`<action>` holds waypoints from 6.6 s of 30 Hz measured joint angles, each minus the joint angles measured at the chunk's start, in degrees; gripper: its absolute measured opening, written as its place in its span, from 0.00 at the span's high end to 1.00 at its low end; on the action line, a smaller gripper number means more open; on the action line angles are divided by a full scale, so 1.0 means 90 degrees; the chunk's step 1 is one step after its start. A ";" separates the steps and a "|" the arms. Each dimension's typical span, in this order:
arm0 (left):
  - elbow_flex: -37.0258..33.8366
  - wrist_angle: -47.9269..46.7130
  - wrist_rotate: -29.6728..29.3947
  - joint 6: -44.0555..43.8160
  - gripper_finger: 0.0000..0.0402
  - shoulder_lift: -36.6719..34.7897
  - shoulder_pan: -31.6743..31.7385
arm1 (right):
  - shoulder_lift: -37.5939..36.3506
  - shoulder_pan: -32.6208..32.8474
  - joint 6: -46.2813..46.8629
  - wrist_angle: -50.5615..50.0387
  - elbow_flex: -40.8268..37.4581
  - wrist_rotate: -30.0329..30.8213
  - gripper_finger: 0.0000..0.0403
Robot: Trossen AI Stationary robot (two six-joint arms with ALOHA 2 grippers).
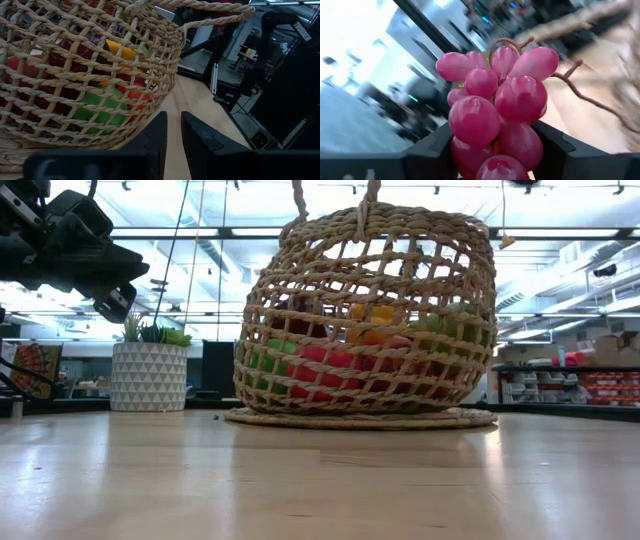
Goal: Build produce basket
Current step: Put the violet grapes into the woven basket
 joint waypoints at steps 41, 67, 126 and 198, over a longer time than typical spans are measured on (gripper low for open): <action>0.0000 0.0001 0.0002 0.0000 0.84 0.0000 0.0000 | -0.0623 -0.1580 -0.0247 0.2307 0.0318 -0.0569 0.53; 0.0000 0.0001 0.0002 -0.0001 0.85 0.0000 0.0000 | -0.0563 -0.3080 -0.0169 0.2226 0.0338 0.0418 0.53; 0.0000 0.0000 0.0001 0.0000 0.86 0.0000 0.0000 | -0.0004 -0.3892 -0.0131 0.1499 0.0874 -0.0407 0.53; 0.0000 0.0001 0.0000 0.0000 0.84 0.0000 0.0000 | -0.0018 -0.4055 -0.3375 -0.5685 0.3397 -0.2116 0.53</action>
